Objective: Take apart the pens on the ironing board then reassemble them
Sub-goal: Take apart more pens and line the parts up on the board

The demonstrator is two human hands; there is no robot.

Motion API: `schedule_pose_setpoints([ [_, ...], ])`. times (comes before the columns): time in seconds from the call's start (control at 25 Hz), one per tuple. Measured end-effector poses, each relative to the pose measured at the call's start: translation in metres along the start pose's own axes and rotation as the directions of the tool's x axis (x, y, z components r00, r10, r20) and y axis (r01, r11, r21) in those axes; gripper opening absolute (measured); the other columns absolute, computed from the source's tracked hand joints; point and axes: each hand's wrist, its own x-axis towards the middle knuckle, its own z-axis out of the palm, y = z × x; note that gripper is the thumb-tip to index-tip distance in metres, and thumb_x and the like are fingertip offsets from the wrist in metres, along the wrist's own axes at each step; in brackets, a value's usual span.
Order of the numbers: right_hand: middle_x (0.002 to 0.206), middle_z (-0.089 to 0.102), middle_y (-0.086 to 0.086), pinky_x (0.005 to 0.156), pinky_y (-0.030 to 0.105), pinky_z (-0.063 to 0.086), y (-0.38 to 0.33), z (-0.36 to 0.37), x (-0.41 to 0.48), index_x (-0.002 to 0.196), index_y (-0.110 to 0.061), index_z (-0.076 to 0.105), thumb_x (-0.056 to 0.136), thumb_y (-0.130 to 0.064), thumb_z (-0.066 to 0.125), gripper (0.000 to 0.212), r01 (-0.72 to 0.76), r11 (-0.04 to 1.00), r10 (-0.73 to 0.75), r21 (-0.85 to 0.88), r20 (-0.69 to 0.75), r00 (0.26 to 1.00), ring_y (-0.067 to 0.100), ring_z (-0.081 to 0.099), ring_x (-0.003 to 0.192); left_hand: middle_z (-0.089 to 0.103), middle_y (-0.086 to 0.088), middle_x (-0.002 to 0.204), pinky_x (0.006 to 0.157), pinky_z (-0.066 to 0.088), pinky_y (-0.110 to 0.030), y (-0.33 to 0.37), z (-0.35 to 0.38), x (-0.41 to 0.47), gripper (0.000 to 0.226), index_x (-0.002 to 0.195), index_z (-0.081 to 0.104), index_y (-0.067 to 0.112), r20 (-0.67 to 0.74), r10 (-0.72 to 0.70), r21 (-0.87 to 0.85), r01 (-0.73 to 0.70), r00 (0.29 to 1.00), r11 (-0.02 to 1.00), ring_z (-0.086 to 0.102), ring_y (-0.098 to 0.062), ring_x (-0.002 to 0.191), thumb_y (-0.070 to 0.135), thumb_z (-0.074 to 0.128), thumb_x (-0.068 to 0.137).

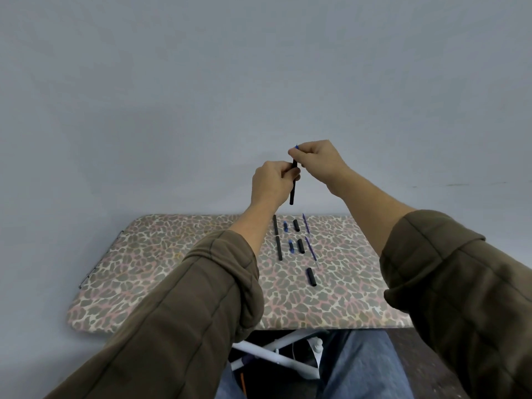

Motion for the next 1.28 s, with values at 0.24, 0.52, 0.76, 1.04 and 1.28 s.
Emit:
schedule_pose_setpoints([
  [0.24, 0.099, 0.072, 0.005, 0.066, 0.012, 0.053, 0.006, 0.003, 0.002, 0.122, 0.000, 0.072, 0.105, -0.005, 0.052, 0.026, 0.021, 0.997, -0.020, 0.071, -0.013, 1.000, 0.015, 0.064, 0.089, 0.078, 0.007, 0.086, 0.074, 0.051, -0.031, -0.006, 0.004, 0.000, 0.023, 0.090, 0.080, 0.022, 0.034, -0.018, -0.070, 0.020, 0.999, 0.997, 0.068, -0.013, 0.077, 0.034, 0.063, 0.100],
  [0.52, 0.097, 0.073, -0.008, 0.089, 0.022, 0.048, 0.001, 0.007, 0.001, 0.140, -0.014, 0.064, 0.098, -0.018, 0.067, 0.042, 0.033, 0.997, -0.028, 0.075, -0.065, 0.998, 0.010, 0.066, 0.103, 0.078, 0.010, 0.088, 0.080, 0.055, -0.032, -0.010, 0.004, -0.001, 0.024, 0.094, 0.080, 0.019, 0.000, -0.011, -0.080, 0.011, 1.000, 0.997, 0.072, -0.012, 0.088, 0.032, 0.061, 0.102],
  [0.76, 0.099, 0.079, -0.010, 0.104, 0.030, 0.046, -0.001, 0.006, 0.008, 0.157, -0.016, 0.042, 0.099, -0.006, 0.062, 0.063, 0.052, 0.997, -0.049, 0.065, -0.053, 0.997, 0.014, 0.065, 0.120, 0.078, 0.011, 0.088, 0.079, 0.053, -0.028, -0.010, 0.006, 0.000, 0.023, 0.100, 0.079, 0.020, 0.012, -0.011, -0.105, 0.012, 1.000, 0.994, 0.071, -0.011, 0.092, 0.030, 0.059, 0.103],
  [1.04, 0.103, 0.076, -0.001, 0.087, 0.024, 0.048, 0.000, 0.002, 0.006, 0.162, -0.017, 0.031, 0.091, -0.017, 0.078, 0.085, 0.002, 0.991, 0.008, 0.137, -0.072, 0.997, 0.010, 0.068, 0.106, 0.078, 0.014, 0.087, 0.071, 0.047, -0.019, -0.015, 0.006, 0.003, 0.022, 0.101, 0.079, 0.022, 0.015, -0.010, -0.115, 0.012, 1.000, 0.993, 0.070, -0.007, 0.091, 0.032, 0.059, 0.103],
  [1.28, 0.103, 0.081, -0.007, 0.100, 0.031, 0.039, 0.000, 0.000, 0.006, 0.155, -0.016, 0.043, 0.101, -0.004, 0.058, 0.058, -0.014, 0.985, 0.018, 0.170, -0.023, 1.000, 0.012, 0.063, 0.121, 0.074, 0.018, 0.080, 0.074, 0.047, -0.018, -0.016, 0.008, 0.005, 0.022, 0.103, 0.079, 0.020, 0.028, 0.003, -0.126, 0.001, 1.000, 0.992, 0.071, -0.007, 0.092, 0.030, 0.059, 0.103],
])
